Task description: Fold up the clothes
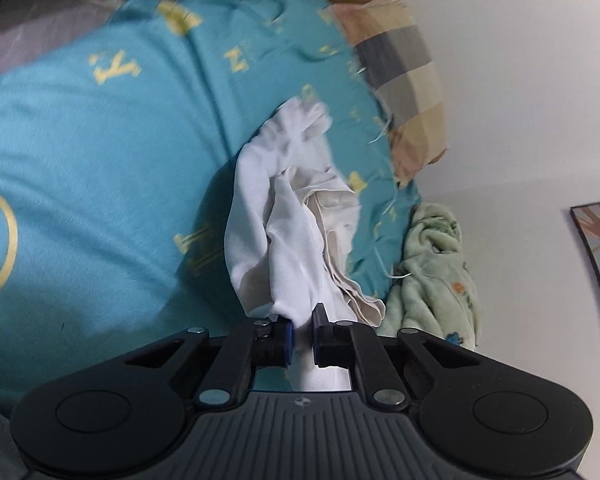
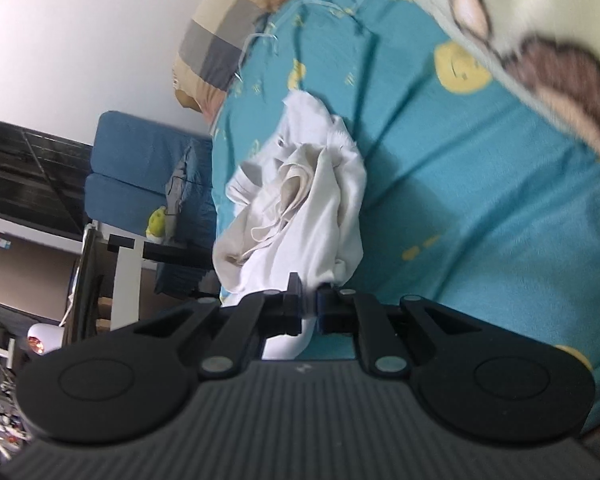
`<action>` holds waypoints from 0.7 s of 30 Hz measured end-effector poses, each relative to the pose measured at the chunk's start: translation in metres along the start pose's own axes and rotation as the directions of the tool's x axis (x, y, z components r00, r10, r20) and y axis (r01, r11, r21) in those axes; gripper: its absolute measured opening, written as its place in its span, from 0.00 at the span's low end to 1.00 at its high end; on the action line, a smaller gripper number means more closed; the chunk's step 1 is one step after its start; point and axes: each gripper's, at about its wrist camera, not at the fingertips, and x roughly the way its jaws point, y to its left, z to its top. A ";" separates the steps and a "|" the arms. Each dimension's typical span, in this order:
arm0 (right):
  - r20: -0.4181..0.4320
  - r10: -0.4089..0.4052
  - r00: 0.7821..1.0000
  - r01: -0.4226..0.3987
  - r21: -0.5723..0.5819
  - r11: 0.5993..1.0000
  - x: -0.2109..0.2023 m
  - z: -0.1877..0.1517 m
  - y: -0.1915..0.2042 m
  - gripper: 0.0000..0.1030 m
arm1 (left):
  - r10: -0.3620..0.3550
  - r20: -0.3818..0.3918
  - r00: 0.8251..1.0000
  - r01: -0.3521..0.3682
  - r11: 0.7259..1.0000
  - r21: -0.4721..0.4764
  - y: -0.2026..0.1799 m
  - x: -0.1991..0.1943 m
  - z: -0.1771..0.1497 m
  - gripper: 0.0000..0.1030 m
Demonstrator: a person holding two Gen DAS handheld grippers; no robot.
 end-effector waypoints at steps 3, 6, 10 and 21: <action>0.037 0.003 0.999 -0.002 -0.035 0.999 -0.019 -0.008 0.016 0.09 | -0.021 0.023 1.000 0.021 1.000 0.019 -0.013 -0.022 -0.009 0.09; 0.057 -0.004 0.998 0.007 -0.060 0.998 -0.037 -0.017 0.028 0.09 | -0.022 0.024 0.999 0.021 0.999 0.042 -0.017 -0.046 -0.021 0.09; 0.053 -0.009 0.999 0.011 -0.046 0.999 -0.061 -0.035 0.026 0.09 | -0.031 0.017 0.999 0.030 0.999 0.030 -0.008 -0.074 -0.041 0.09; 0.047 0.003 0.999 0.000 -0.047 0.999 -0.123 -0.092 0.010 0.09 | -0.067 0.014 0.998 0.067 0.998 0.012 0.021 -0.139 -0.089 0.09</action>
